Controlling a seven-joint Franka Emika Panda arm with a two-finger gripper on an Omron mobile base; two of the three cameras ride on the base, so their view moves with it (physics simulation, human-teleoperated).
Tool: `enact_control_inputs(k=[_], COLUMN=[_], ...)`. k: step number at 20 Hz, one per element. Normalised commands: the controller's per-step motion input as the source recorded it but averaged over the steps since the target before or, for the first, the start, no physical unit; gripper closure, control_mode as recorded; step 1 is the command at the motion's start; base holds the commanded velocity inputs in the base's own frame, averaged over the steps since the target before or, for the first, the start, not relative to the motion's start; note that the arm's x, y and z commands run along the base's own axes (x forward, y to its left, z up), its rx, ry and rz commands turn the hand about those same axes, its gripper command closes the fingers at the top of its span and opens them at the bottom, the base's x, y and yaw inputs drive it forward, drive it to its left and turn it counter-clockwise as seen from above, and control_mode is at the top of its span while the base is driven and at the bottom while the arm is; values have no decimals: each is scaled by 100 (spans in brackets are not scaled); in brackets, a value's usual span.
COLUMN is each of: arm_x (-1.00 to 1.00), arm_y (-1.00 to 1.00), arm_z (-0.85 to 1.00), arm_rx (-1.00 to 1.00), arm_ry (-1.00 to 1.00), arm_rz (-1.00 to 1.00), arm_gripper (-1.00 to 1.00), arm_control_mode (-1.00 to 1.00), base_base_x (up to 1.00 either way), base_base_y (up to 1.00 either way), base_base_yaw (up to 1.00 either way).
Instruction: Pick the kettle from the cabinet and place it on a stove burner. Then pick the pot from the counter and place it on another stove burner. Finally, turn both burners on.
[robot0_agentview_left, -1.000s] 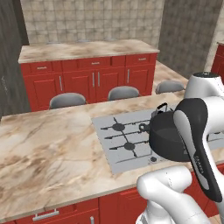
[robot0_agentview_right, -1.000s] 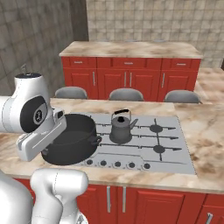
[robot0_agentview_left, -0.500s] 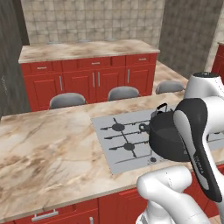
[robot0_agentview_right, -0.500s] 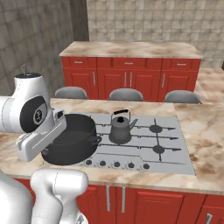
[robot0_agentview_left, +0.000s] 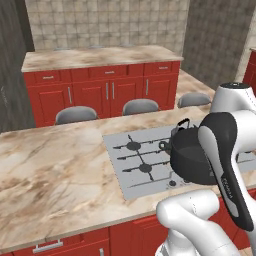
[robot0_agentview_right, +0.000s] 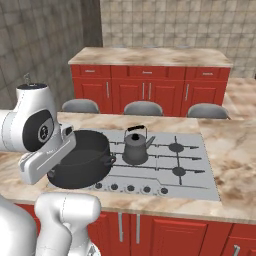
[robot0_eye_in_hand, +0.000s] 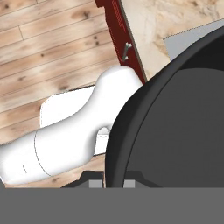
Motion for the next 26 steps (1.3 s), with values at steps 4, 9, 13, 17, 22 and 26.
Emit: enact_control_inputs(k=[4,9,13,17,22,26], arm_x=[0,0,0,0,5,7], arm_y=[0,0,0,0,0,0], arm_z=[0,0,0,0,0,0], arm_rx=[0,0,0,0,0,0], arm_ry=[0,0,0,0,1,1], arm_rz=[0,0,0,0,0,0], arm_gripper=[100,100,100,100,100,100], arm_control_mode=[100,-100,-100,-100,-100,-100], base_base_x=[13,0,0,0,0,0], base_base_y=[-12,0,0,0,0,0], base_base_yaw=[1,0,0,0,0,0])
